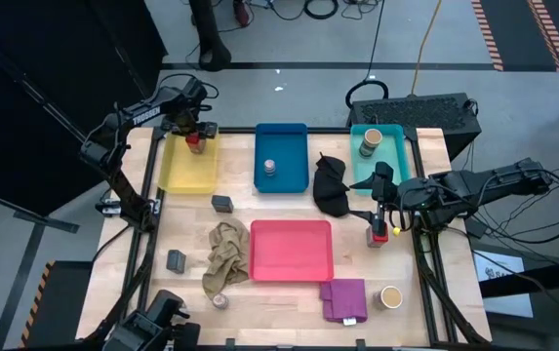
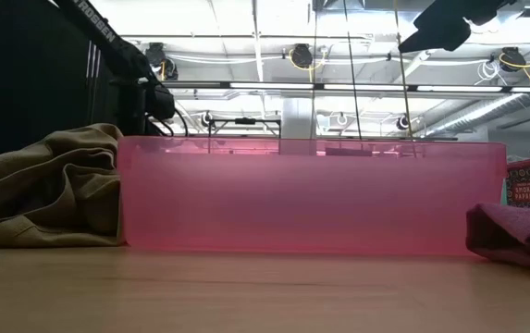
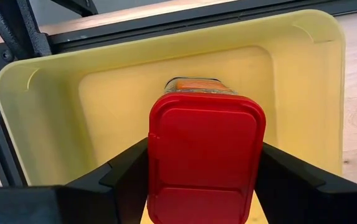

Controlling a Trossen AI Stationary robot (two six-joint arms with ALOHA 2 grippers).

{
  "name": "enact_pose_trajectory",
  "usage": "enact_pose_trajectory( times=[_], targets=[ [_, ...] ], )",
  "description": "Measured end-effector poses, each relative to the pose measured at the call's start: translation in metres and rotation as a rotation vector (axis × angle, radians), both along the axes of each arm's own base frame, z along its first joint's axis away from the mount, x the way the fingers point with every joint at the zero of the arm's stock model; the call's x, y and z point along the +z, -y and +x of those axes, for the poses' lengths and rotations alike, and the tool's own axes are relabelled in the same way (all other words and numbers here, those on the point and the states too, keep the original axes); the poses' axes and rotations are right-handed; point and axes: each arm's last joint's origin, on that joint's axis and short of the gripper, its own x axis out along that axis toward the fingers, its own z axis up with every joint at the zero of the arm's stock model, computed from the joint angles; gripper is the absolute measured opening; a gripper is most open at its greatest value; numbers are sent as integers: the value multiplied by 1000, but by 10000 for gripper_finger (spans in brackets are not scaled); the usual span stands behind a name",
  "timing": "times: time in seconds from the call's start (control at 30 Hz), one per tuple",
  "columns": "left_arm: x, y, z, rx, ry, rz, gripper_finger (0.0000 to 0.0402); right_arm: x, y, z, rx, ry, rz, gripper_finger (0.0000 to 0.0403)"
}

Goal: Sort spices by type
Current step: Put the left red seasoning can into the yellow bin, then put the top black seasoning can into the red bin

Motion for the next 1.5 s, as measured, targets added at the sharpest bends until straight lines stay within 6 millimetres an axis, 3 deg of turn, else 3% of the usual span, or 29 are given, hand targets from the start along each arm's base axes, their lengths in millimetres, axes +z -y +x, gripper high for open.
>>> enact_pose_trajectory(
  times=[0.63,1.0,1.5],
  targets=[
    [0,-1,0,4,-13,16,250,0,0,0,0,0,0,310],
    [1,-1,0,3,-12,19,293,0,0,0,0,0,0,310],
    [52,3,0,-60,-5,69,295,0,0,0,0,0,0,310]
  ],
)
